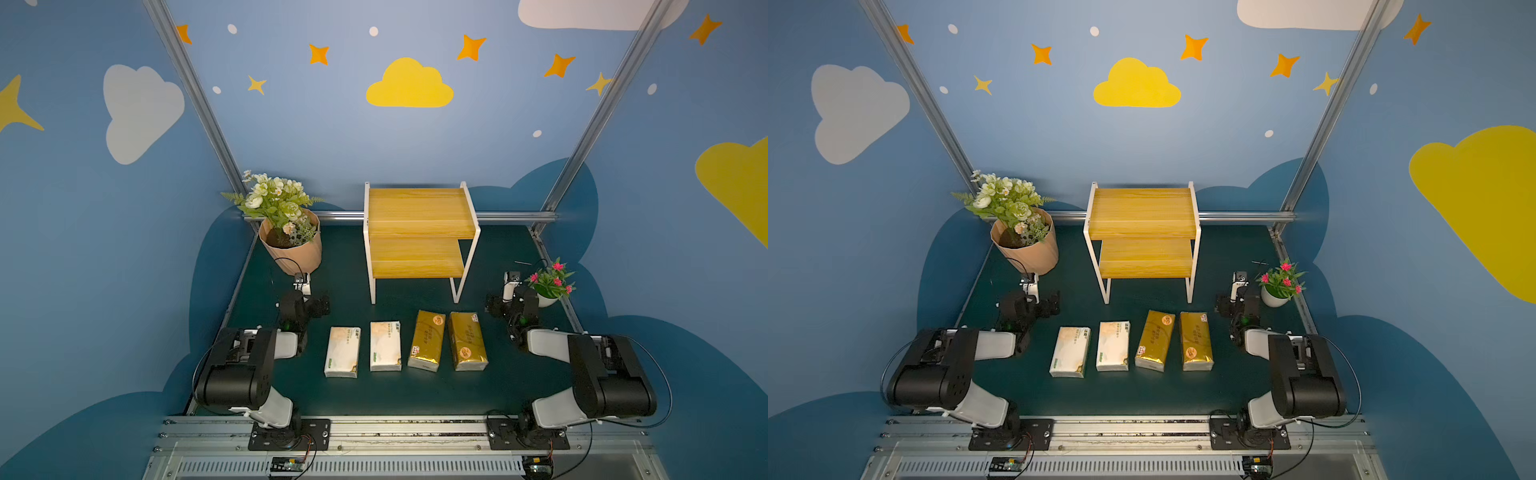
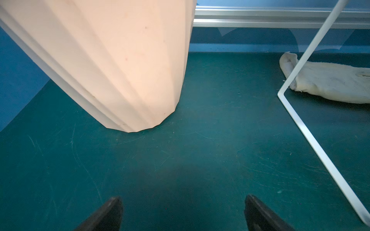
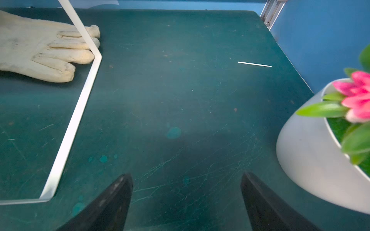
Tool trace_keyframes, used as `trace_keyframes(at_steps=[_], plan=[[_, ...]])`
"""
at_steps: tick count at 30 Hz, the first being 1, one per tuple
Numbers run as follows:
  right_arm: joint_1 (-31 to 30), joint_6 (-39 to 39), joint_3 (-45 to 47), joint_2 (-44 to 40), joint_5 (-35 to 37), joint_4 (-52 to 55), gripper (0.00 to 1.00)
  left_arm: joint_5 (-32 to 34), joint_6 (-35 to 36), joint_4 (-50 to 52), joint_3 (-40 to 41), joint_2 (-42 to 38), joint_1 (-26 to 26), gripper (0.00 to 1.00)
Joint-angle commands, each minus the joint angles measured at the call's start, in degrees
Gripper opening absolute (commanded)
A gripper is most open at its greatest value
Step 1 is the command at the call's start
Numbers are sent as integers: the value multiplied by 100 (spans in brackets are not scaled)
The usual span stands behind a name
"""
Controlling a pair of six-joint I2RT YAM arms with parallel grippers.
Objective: Place the tissue boxes on the shelf by color
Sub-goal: Pick up the box of tissues from the center of the board.
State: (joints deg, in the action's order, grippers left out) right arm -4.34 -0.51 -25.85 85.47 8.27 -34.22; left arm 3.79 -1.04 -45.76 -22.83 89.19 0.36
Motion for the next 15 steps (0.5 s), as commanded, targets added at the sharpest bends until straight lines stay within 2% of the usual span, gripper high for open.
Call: trace_keyframes(at_steps=[1, 15], plan=[[-4, -35, -79, -103, -10, -32, 89, -8, 68, -74, -20, -103, -11, 100], [-6, -33, -83, -105, -2, -32, 90, 3, 75, -78, -16, -103, -9, 100]])
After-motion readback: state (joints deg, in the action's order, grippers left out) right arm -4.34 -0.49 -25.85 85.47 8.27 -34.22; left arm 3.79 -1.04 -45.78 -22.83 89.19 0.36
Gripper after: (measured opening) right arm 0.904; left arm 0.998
